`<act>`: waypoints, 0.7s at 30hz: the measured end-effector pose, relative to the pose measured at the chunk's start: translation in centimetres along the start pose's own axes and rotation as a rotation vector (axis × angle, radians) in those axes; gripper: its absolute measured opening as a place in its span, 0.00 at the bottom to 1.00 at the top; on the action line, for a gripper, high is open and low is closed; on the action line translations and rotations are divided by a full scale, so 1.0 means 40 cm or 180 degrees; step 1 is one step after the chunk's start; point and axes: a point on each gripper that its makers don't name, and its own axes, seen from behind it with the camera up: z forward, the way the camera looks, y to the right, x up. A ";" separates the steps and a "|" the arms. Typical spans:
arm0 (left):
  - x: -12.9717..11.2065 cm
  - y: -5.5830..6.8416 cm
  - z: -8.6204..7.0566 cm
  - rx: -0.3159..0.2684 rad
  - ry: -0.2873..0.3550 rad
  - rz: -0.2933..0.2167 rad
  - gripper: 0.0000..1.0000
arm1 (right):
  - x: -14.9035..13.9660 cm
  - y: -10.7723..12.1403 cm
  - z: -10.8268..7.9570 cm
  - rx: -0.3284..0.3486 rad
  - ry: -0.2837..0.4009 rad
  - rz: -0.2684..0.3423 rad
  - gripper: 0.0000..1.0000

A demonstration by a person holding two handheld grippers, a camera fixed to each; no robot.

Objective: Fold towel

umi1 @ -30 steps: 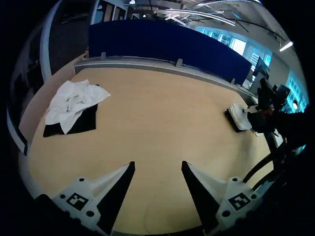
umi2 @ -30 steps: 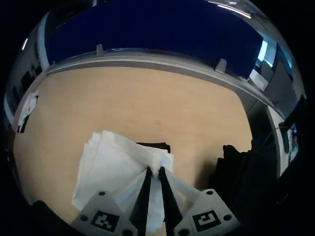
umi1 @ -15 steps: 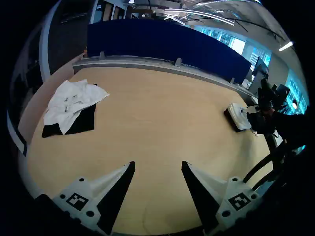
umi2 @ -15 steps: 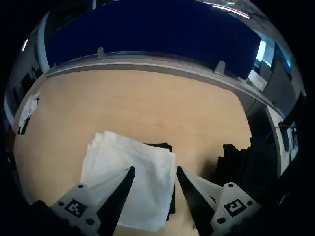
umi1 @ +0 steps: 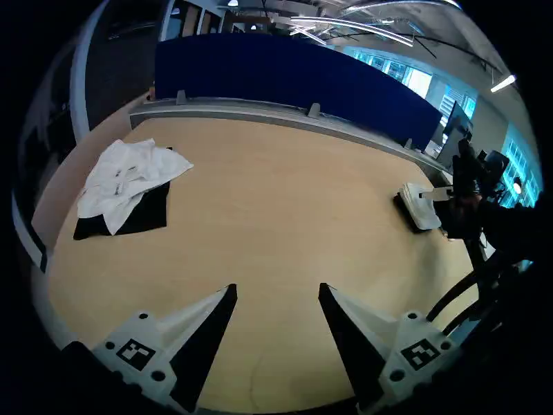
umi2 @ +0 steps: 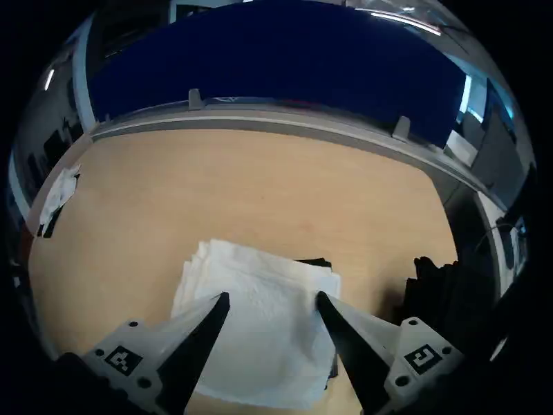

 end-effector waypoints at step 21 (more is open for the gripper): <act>-0.002 0.000 -0.012 0.0010 0.0014 -0.0005 0.87 | -0.050 -0.012 0.043 -0.0132 -0.0108 -0.0162 1.00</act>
